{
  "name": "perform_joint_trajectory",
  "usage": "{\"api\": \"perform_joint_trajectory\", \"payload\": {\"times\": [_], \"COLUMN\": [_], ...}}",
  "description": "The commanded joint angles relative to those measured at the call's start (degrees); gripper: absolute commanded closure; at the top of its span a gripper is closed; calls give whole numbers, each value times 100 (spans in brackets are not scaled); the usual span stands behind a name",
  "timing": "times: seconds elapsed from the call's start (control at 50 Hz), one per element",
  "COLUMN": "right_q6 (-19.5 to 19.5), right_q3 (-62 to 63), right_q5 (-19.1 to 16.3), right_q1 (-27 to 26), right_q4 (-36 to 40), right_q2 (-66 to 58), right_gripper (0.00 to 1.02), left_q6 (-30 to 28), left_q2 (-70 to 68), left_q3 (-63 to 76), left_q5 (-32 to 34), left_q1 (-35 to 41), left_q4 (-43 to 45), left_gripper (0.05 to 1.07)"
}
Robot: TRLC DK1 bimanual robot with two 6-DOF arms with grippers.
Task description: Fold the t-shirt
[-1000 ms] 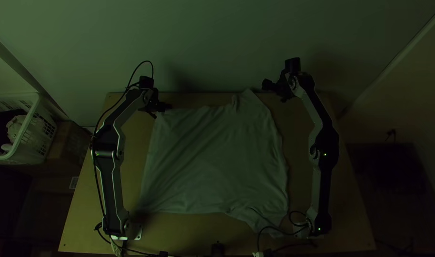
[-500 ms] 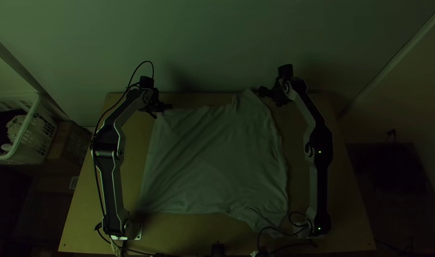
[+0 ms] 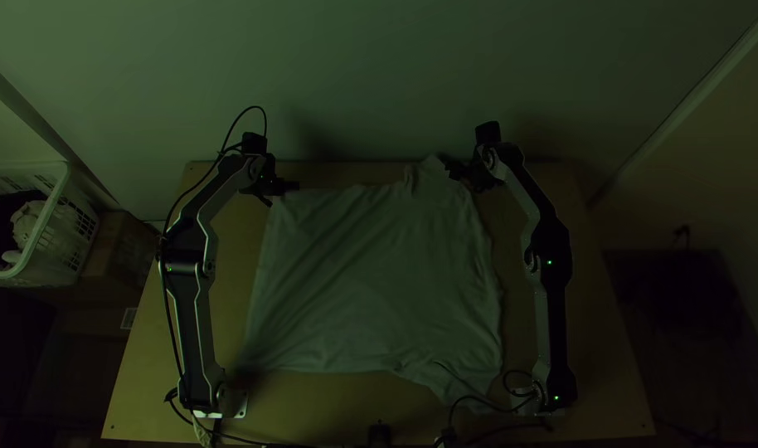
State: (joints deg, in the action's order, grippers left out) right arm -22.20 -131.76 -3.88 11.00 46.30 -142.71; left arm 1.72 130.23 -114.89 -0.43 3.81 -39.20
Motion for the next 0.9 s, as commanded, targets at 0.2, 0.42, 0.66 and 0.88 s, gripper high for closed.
{"api": "perform_joint_trajectory", "payload": {"times": [0.2, 0.42, 0.66, 0.88], "right_q6": [286, 383, 427, 497], "right_q3": [-60, -42, -16, 72], "right_q5": [36, 45, 98, 115], "right_q1": [262, 253, 130, -28], "right_q4": [63, 89, 142, 291], "right_q2": [-187, -213, -178, -20], "right_gripper": [78, 100, 100, 100], "left_q6": [13, 4, 13, 4], "left_q2": [-279, -314, -402, -525], "left_q3": [-130, -139, -139, -174], "left_q5": [25, 25, 25, 25], "left_q1": [-83, -144, -162, -153], "left_q4": [-114, -132, -132, -132], "left_gripper": [105, 105, 105, 105]}}
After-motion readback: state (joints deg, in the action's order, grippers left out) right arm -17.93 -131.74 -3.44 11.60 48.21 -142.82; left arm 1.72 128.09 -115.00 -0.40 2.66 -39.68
